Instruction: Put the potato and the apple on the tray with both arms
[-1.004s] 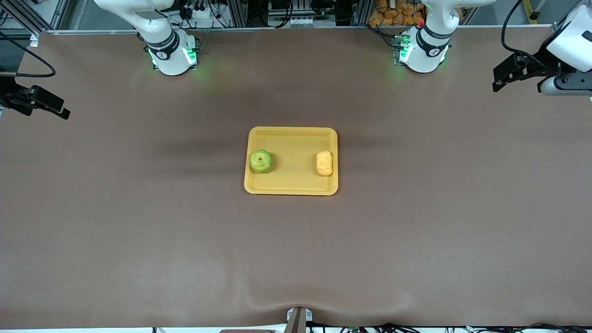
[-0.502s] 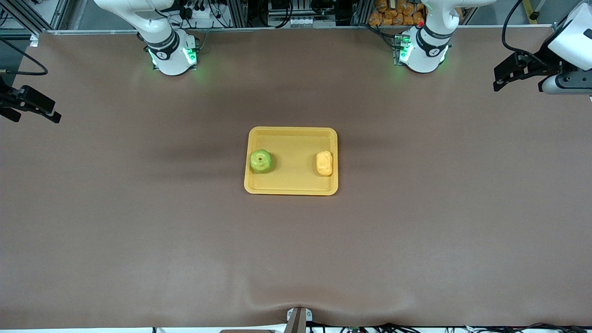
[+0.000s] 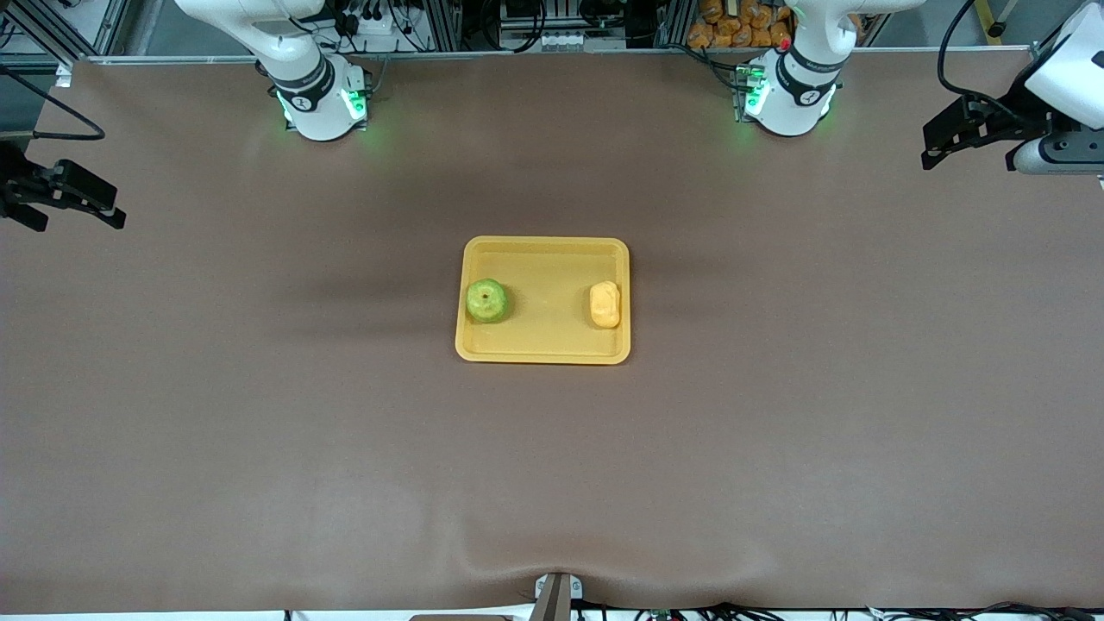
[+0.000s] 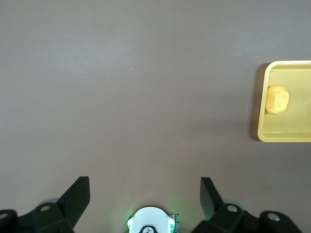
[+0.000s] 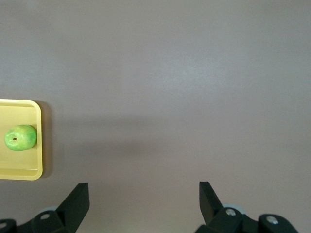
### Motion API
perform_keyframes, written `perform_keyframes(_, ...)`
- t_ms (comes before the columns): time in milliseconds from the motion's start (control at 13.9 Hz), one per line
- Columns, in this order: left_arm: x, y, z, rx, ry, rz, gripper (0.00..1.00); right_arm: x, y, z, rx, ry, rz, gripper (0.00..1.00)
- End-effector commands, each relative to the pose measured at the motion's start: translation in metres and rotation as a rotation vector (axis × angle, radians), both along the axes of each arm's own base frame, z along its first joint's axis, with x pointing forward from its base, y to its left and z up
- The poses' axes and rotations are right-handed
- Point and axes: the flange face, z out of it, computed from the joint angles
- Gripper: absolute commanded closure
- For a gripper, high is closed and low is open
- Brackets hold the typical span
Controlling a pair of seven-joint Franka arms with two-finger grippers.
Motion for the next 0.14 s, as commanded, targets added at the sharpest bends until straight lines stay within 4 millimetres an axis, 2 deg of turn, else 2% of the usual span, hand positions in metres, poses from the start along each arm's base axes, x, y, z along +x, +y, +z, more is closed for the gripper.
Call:
perform_keyframes(0,-0.0054,0.0018,0.0064,-0.012,-0.004,0.0,0.0,0.0005,-0.0015,0.0046,-0.023,0.01,0.017,0.0)
perform_keyframes(72,-0.0053,0.0018,0.0065,-0.013,-0.005,-0.002,0.0,0.0001,-0.0023,0.0044,-0.023,0.013,0.014,0.0)
